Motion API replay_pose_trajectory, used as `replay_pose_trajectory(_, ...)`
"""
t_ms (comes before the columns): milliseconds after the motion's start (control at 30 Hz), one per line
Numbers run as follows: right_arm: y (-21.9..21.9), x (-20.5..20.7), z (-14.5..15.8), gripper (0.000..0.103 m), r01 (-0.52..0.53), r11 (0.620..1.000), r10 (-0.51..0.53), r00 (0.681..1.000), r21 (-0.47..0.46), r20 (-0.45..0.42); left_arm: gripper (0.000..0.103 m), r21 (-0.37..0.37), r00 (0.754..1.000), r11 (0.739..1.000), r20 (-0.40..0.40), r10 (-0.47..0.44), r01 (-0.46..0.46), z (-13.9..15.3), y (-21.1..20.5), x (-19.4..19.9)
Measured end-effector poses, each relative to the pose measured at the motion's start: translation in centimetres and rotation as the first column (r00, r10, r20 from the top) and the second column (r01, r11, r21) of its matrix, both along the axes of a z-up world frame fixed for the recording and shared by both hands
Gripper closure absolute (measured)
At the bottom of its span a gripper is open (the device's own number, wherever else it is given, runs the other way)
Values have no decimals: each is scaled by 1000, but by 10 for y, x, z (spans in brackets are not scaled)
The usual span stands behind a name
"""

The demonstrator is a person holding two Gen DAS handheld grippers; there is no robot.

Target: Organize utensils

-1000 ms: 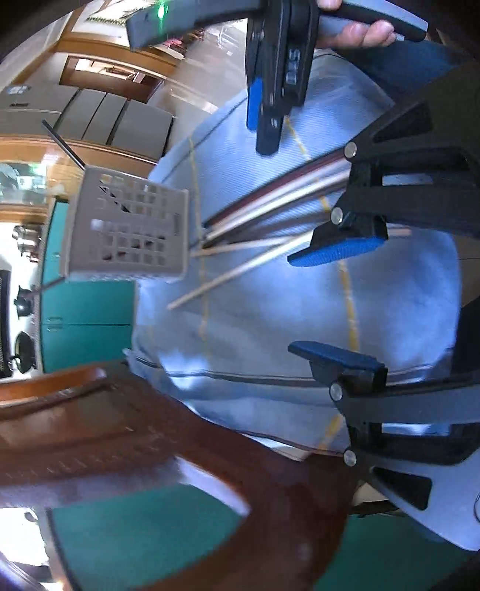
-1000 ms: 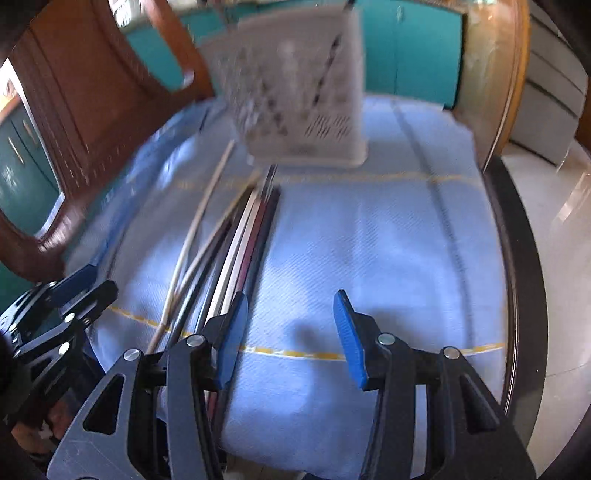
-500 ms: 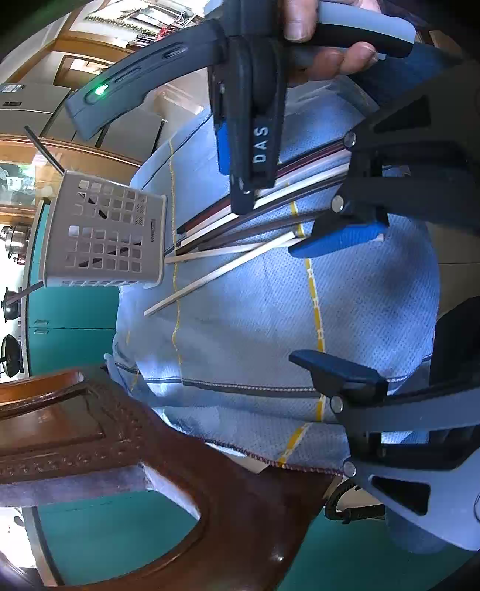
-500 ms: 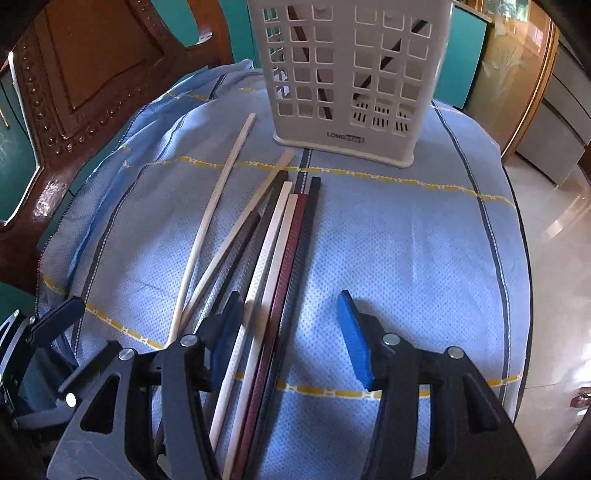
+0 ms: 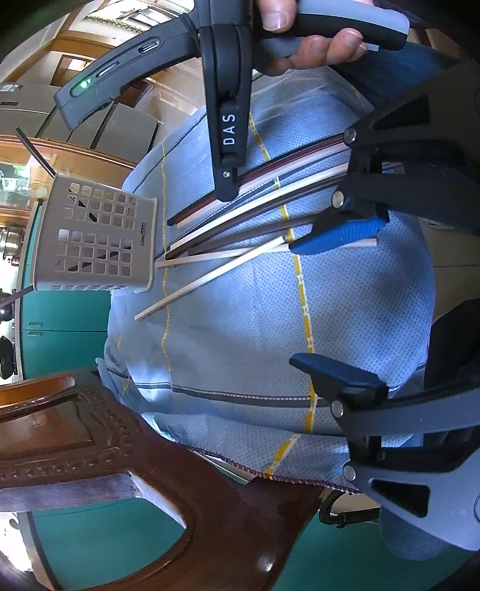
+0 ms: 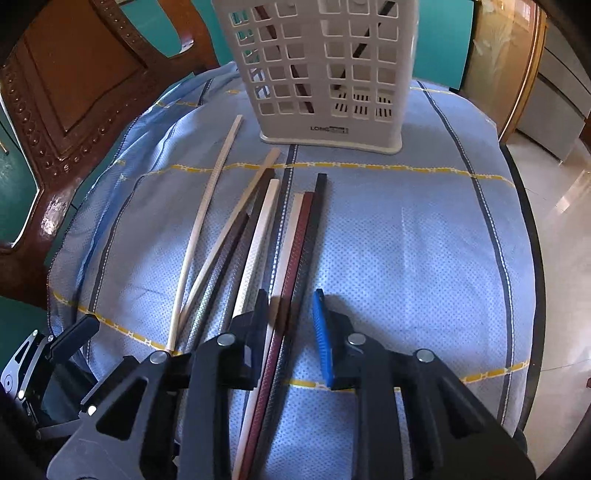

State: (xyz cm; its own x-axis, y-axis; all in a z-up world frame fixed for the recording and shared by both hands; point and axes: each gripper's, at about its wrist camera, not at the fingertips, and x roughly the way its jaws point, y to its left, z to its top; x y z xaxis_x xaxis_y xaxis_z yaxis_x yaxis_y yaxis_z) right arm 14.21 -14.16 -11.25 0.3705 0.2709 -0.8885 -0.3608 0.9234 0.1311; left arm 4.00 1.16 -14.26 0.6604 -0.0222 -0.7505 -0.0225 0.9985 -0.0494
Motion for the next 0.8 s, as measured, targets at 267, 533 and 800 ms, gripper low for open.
replay_pose_trajectory(267,4,-2,-1,80,-9,1000,10,1000,-24,27,44,-2,1000,1000,-6,0,0,-1,-1,1)
replay_pose_trajectory(533,-18,3,0,84,55,996,-53,998,71,-20,43,-10,1000,1000,-13,3,-3,-3,-2,1)
replay_pose_trajectory(800,-48,10,3,85,137,984,-133,990,110,-42,41,-12,1000,1000,-20,-5,5,-4,-4,2)
